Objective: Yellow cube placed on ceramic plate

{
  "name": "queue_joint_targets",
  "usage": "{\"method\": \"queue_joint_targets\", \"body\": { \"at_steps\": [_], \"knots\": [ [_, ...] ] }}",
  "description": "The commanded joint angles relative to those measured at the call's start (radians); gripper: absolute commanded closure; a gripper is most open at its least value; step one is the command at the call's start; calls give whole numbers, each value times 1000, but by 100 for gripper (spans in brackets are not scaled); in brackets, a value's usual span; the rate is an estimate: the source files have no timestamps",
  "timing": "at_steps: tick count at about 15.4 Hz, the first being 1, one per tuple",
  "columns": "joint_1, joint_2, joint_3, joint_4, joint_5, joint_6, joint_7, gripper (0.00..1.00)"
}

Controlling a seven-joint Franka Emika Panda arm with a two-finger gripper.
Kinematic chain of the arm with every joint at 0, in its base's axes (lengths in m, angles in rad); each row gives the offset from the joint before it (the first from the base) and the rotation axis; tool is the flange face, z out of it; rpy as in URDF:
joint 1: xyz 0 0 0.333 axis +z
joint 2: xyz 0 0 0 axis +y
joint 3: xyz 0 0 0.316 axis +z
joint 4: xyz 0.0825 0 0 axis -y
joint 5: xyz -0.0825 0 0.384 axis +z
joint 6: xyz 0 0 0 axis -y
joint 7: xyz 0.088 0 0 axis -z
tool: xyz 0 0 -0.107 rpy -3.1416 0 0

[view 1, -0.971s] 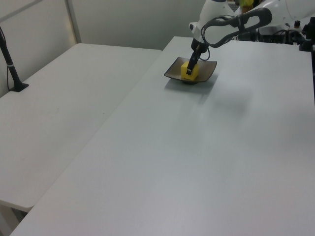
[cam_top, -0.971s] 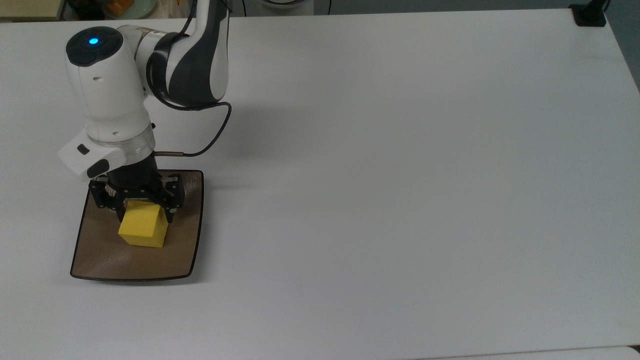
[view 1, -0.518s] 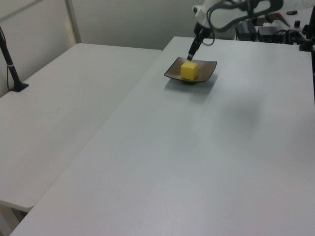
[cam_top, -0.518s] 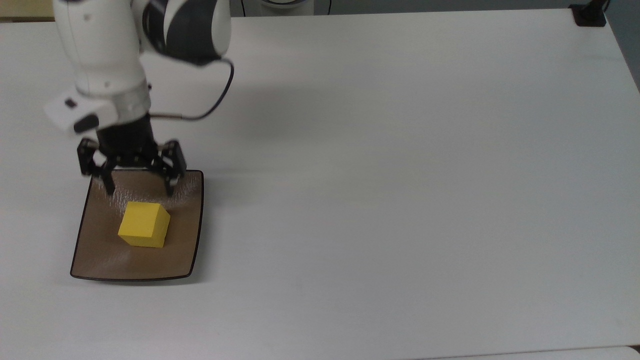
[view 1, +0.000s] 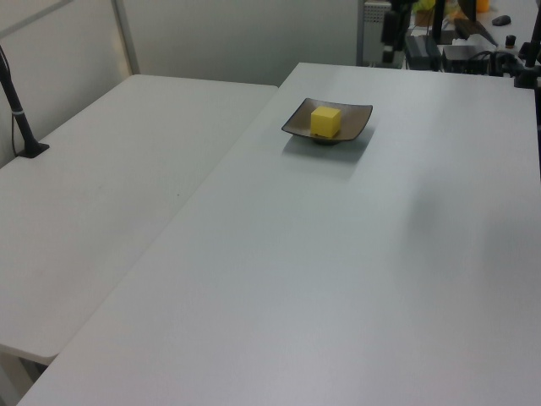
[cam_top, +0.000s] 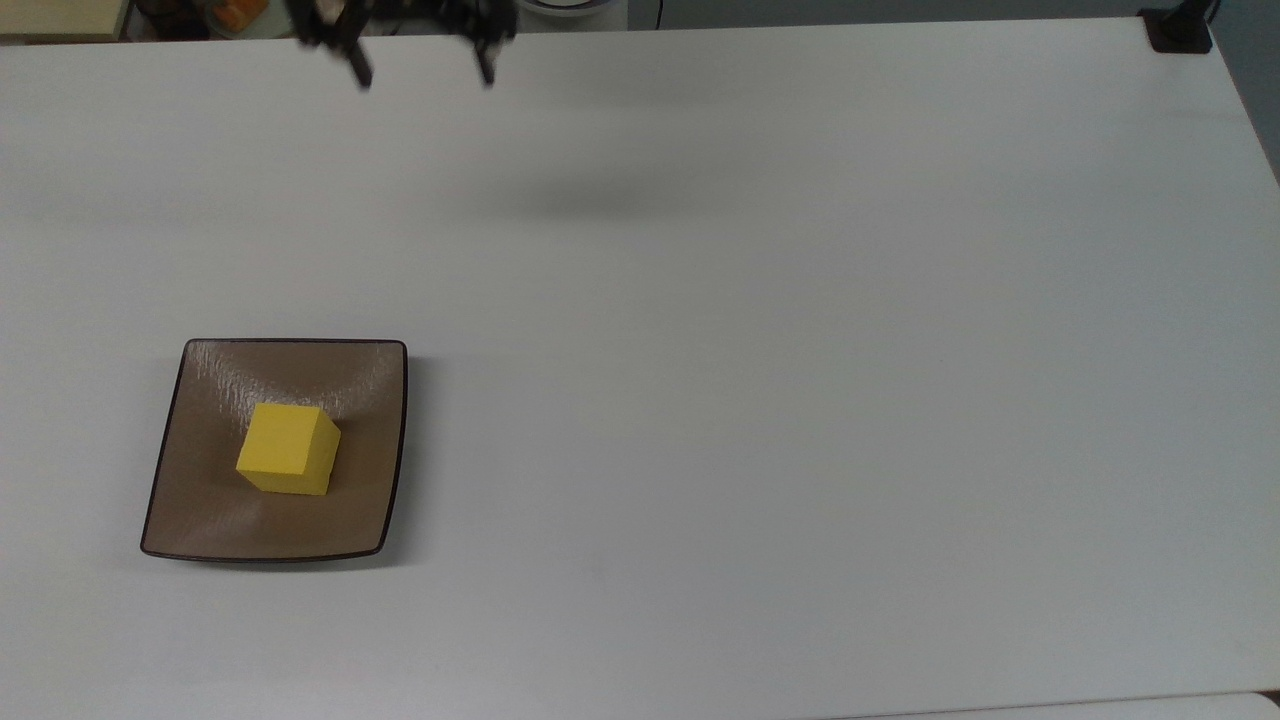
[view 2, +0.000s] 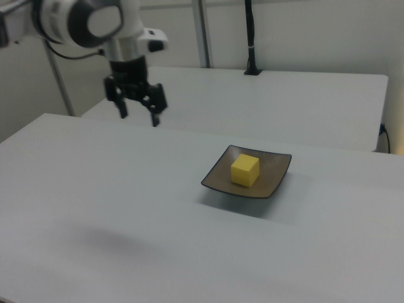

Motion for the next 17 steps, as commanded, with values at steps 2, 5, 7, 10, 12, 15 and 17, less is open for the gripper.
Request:
{"method": "queue_joint_targets", "body": {
  "at_steps": [2, 5, 7, 10, 12, 15, 17],
  "knots": [
    [140, -123, -57, -77, 21, -115, 73, 0],
    [234, -149, -102, -115, 16, -95, 72, 0],
    [234, -141, -99, -117, 21, -61, 72, 0],
    [221, -101, -79, -109, 22, -15, 72, 0],
    [137, -91, 10, -98, 22, -15, 70, 0],
    [130, -90, 24, -98, 18, -15, 70, 0],
    [132, -90, 24, -98, 14, -12, 70, 0]
  ]
}}
